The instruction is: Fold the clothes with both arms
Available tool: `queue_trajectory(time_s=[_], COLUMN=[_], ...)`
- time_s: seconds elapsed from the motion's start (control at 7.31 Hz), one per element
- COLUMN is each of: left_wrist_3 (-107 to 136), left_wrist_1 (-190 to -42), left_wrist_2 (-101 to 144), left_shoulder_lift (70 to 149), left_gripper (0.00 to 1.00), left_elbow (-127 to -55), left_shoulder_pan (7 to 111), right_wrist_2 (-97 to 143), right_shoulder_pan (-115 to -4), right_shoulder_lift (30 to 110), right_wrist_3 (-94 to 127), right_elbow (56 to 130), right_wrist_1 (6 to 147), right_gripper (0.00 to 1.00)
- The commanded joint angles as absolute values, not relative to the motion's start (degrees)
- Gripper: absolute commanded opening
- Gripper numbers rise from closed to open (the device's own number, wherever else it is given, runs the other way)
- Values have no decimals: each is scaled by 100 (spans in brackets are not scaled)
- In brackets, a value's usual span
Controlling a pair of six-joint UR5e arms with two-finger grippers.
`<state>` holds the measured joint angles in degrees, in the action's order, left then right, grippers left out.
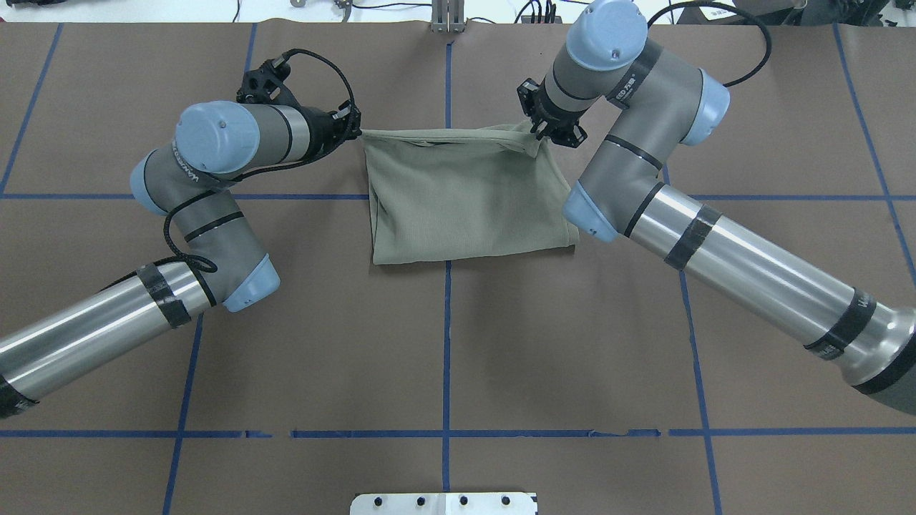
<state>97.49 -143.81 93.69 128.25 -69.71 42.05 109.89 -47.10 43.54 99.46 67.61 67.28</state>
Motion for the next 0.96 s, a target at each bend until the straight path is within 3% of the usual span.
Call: queue_trajectory(time_s=[0.0,0.41,0.82], left_wrist_3=[9396,8224,6124], left_wrist_1=[-14502,-14957,-14889], left_wrist_2=[9378,9596,11849], left_shoulder_lift=[12824,12290,11263], left_gripper=[57,56,55], left_elbow=[-6732,-6846,-7407], left_shoulder_pan=[4342,4551,5734], right_wrist_2=[11284,11408,12547], right_shoulder_pan=[-5174,-5510,-6657], right_shoulder_lift=[4437,4894,5770], right_wrist_3=[8416,7352,5298], right_elbow=[6443,6486,6696], right_wrist_1=[6688,6680,6759], right_gripper=[100,100,100])
